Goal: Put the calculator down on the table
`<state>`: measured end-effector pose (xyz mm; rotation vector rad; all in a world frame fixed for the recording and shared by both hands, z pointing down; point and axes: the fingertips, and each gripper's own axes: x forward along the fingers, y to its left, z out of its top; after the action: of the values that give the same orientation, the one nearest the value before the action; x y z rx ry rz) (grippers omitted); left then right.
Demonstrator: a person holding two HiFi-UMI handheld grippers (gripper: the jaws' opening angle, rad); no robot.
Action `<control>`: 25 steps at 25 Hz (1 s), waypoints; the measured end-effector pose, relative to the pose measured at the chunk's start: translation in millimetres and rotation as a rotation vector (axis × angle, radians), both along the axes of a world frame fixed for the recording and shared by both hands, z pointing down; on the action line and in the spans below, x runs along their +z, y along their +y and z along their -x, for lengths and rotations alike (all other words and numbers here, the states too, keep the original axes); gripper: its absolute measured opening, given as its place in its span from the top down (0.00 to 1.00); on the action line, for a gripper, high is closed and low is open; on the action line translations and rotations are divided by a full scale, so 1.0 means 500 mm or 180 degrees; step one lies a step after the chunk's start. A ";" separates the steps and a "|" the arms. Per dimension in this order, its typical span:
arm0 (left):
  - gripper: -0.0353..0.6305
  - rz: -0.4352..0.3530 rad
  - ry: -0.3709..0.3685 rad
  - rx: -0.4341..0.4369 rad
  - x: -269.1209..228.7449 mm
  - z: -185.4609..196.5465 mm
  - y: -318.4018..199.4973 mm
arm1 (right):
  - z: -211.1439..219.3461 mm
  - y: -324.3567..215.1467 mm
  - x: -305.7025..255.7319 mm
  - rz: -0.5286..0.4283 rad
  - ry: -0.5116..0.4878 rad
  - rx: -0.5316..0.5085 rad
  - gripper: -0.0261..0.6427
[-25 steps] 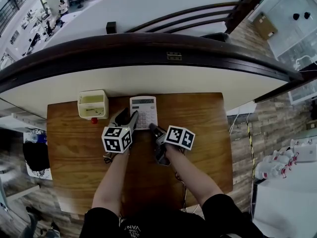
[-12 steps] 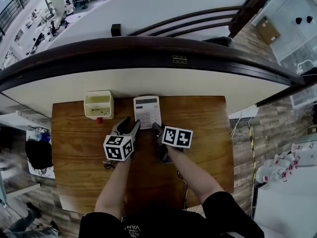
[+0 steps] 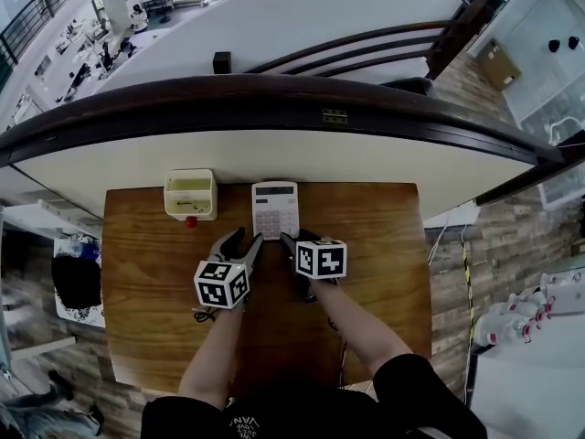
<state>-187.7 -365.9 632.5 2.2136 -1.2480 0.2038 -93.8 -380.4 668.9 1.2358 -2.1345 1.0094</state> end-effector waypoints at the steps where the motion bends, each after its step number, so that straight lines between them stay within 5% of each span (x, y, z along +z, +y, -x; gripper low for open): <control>1: 0.68 -0.0004 -0.0002 0.0002 -0.004 0.002 0.005 | -0.001 0.002 -0.006 -0.0009 -0.0025 0.0015 0.67; 14: 0.71 -0.0099 0.0041 0.0016 -0.080 -0.013 0.108 | -0.042 0.107 -0.101 -0.0301 -0.0101 -0.0021 0.68; 25: 0.89 -0.0220 0.0009 0.0074 -0.144 -0.062 0.252 | -0.070 0.245 -0.192 -0.0698 -0.0103 -0.0288 0.88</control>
<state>-156.5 -240.1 560.4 2.2875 -1.2456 0.1690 -58.9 -257.9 572.9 1.2152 -2.3540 0.7787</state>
